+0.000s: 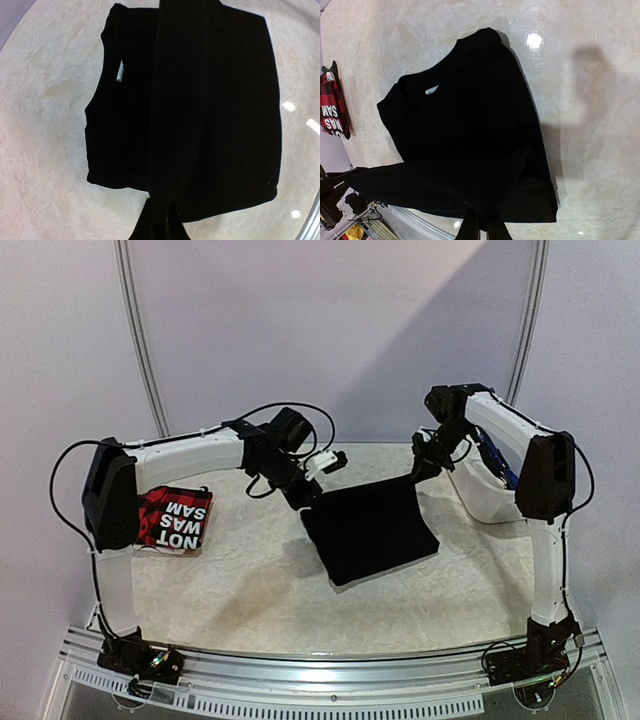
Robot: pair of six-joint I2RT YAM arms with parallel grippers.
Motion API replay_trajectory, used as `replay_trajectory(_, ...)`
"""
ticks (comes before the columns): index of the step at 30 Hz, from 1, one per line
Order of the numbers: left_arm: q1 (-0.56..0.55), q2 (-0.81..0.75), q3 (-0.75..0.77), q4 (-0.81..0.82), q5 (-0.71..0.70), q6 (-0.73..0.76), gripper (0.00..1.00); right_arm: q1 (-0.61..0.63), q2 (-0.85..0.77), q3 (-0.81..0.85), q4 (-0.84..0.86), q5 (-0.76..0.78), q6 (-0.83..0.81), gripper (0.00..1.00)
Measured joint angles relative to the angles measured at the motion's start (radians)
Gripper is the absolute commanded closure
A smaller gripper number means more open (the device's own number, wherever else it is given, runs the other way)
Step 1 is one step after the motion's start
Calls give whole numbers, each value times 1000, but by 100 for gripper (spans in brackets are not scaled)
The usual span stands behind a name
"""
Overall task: Fold and stack the mixed laundry pile
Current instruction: Fold the 2/3-rectangle-folded T-shirt at the center of the board.
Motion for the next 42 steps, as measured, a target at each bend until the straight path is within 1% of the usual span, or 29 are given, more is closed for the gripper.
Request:
replay_trajectory(5,24,45,0,34,5,-26,100,-5,63,13,57,-22,8,100)
replay_trajectory(17,74,157,4,132,-8,-86,100,-10,143,29,234,-72,62,100)
replay_trajectory(18,79,167,8,138,-11,-90,100,-10,153,29,249,-75,66,100)
replay_trajectory(19,84,178,11,147,-16,-96,96,-10,163,29,263,-77,72,100)
replay_trajectory(21,91,197,13,170,-27,-109,85,-11,182,29,292,-79,84,97)
replay_trajectory(22,94,204,15,181,-37,-118,80,-12,190,29,307,-80,89,92)
replay_trajectory(23,96,212,18,190,-50,-126,74,-13,197,29,320,-81,95,84)
replay_trajectory(24,98,223,29,196,-68,-142,66,-13,204,29,336,-82,102,75)
replay_trajectory(25,100,237,47,199,-85,-159,45,-13,212,30,356,-84,110,66)
replay_trajectory(26,103,253,72,201,-103,-175,15,-13,220,34,372,-84,121,60)
replay_trajectory(27,106,267,96,206,-118,-192,2,-13,229,43,385,-84,134,57)
replay_trajectory(28,109,273,112,214,-131,-207,1,-13,234,48,401,-83,145,55)
replay_trajectory(31,116,264,123,237,-155,-246,1,-13,233,64,431,-75,167,49)
replay_trajectory(36,116,211,123,234,-175,-282,1,-13,189,43,458,-37,161,46)
replay_trajectory(42,99,41,2,240,-161,-294,10,-6,-36,-215,514,-4,111,48)
